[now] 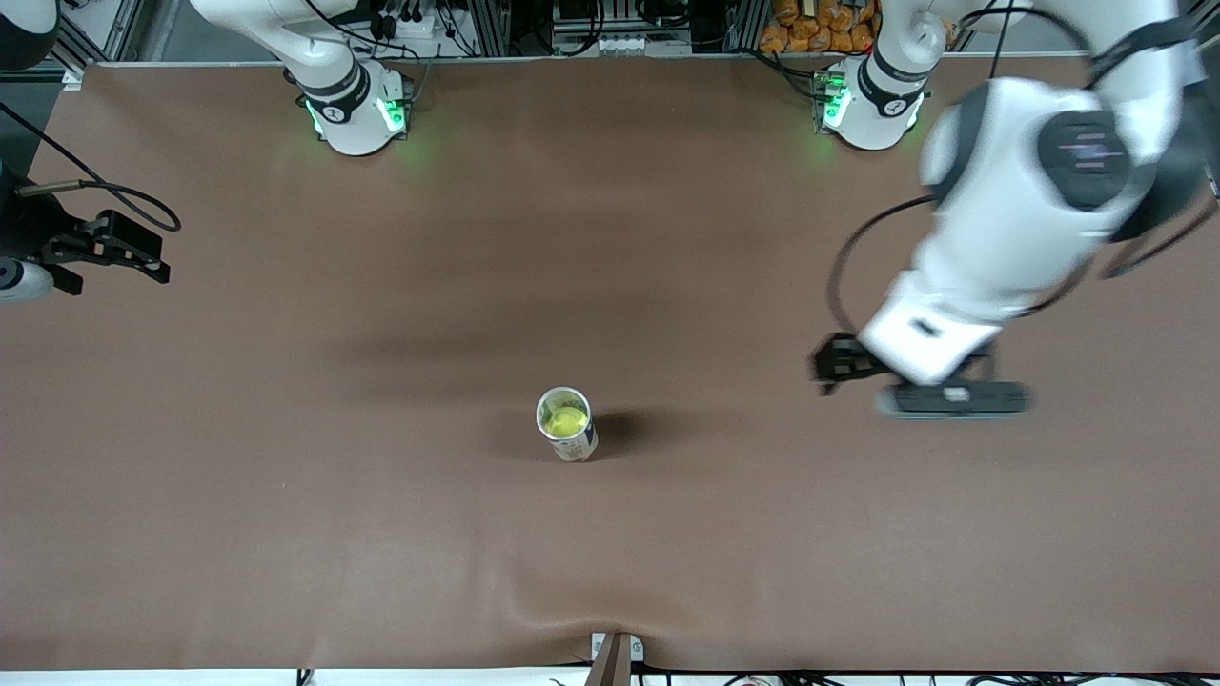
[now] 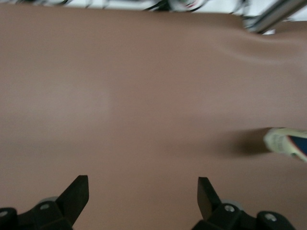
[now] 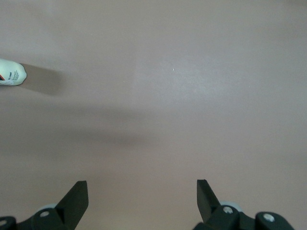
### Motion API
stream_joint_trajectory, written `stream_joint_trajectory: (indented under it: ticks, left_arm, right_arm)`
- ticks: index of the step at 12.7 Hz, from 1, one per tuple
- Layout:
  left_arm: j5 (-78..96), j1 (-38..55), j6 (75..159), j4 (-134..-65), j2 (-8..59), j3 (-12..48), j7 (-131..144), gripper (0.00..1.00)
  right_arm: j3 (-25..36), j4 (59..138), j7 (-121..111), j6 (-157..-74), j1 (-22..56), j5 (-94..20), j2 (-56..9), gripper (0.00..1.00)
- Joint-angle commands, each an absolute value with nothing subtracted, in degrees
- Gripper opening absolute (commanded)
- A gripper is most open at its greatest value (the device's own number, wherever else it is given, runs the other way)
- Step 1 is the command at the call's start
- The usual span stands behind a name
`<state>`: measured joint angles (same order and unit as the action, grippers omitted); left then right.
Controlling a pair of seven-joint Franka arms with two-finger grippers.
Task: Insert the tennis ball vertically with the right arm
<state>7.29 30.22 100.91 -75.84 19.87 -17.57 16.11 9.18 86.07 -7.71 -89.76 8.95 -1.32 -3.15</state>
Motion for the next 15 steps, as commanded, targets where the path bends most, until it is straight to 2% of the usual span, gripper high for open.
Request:
stream_joint_trajectory:
  ticks: [1, 6, 15]
  left_arm:
    - [7.03, 24.63, 92.32, -78.48, 14.61, -16.44, 12.68, 1.0]
    - [6.15, 22.15, 81.13, -81.64, 6.17, -16.79, 13.01, 1.0]
    - [-0.71, 20.83, 78.75, -90.52, -5.26, -16.52, 11.87, 1.0]
  right_arm:
    - [9.32, 85.87, -7.38, -89.04, 8.88, -1.49, -2.9, 1.0]
    - [9.32, 85.61, -6.42, -87.54, 9.32, -1.32, -2.9, 1.0]
    - [9.32, 85.61, -6.42, -87.45, 9.49, -0.62, -2.9, 1.0]
